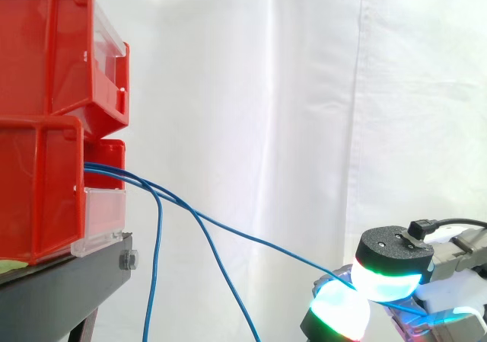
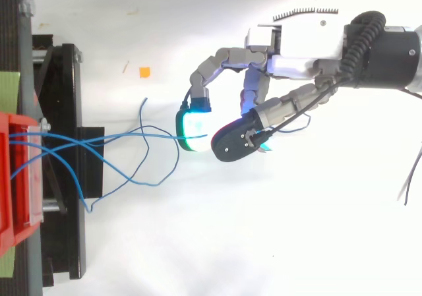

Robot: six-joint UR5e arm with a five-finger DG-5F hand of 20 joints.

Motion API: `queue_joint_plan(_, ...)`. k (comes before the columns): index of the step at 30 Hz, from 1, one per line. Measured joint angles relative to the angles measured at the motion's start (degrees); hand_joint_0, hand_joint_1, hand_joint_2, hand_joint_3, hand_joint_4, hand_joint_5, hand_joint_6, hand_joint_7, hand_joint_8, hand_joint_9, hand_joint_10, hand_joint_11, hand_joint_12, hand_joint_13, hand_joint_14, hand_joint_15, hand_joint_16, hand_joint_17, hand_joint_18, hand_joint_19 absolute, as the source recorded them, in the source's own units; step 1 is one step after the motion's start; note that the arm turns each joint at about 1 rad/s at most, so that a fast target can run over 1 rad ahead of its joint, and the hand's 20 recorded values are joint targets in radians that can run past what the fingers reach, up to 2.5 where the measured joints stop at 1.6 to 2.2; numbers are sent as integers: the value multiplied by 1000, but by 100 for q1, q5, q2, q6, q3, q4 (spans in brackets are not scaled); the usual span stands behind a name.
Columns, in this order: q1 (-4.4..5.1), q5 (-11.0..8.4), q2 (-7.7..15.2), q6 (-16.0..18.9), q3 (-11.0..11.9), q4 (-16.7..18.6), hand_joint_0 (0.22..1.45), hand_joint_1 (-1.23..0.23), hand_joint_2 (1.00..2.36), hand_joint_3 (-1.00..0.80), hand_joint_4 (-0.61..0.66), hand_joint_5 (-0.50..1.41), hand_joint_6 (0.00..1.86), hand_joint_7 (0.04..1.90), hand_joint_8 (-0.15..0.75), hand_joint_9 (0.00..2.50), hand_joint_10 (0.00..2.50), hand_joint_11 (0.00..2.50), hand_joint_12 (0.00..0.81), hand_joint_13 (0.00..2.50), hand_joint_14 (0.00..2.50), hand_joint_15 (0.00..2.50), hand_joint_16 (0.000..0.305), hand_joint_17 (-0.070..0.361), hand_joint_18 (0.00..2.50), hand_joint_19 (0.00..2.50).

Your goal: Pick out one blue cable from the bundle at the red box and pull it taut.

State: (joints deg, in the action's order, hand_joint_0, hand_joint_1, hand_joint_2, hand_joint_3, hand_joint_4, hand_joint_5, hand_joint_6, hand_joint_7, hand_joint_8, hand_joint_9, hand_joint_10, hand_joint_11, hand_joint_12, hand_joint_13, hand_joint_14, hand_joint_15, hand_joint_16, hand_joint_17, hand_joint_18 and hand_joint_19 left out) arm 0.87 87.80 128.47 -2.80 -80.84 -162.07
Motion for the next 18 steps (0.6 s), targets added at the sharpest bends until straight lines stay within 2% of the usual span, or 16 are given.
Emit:
queue_joint_plan(7,0,0,0,0,-1,0,610,-738,1021,-54,-59,-104,873,1035,318,1383,31,914,455,1213,27,771,62,139,937,750)
queue_joint_plan(18,1,0,-1,0,0,0,614,-743,1020,-59,-66,-104,871,1028,310,1364,31,895,446,1186,27,747,61,138,913,742)
